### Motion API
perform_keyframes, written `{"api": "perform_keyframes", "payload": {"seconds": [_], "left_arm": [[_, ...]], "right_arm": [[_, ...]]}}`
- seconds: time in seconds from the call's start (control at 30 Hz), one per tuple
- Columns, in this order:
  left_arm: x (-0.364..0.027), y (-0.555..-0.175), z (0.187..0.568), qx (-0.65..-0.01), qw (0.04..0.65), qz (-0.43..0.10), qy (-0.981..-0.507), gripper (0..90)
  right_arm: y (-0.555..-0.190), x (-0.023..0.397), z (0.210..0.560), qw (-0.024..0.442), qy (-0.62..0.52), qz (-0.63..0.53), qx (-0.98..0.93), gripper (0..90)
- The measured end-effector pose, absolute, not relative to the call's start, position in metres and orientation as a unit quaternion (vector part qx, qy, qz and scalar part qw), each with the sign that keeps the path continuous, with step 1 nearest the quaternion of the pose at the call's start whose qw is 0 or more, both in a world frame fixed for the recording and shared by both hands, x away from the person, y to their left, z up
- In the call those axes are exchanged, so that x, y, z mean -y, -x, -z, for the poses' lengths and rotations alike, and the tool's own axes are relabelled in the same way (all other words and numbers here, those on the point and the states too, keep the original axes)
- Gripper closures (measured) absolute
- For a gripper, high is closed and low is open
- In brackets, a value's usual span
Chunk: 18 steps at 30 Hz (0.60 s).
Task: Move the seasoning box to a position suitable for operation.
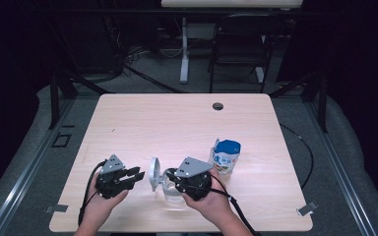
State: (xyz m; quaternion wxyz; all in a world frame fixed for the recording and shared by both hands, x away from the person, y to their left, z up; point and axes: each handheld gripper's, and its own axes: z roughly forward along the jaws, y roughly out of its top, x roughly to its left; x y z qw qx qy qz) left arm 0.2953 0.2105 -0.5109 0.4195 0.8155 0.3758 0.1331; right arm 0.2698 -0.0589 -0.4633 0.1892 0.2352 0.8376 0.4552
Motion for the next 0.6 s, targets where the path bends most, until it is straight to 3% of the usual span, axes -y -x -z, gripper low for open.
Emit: {"api": "perform_keyframes", "payload": {"seconds": [0.4,0.6], "left_arm": [[-0.218,-0.297,0.507,-0.392,0.427,-0.14,-0.803,61.2],[-0.224,-0.299,0.509,-0.4,0.43,-0.14,-0.797,55.5]], "right_arm": [[-0.268,0.082,0.457,0.225,-0.261,-0.441,-0.829,69.3],[-0.27,0.093,0.45,0.214,-0.275,-0.455,-0.819,65.3]]}}
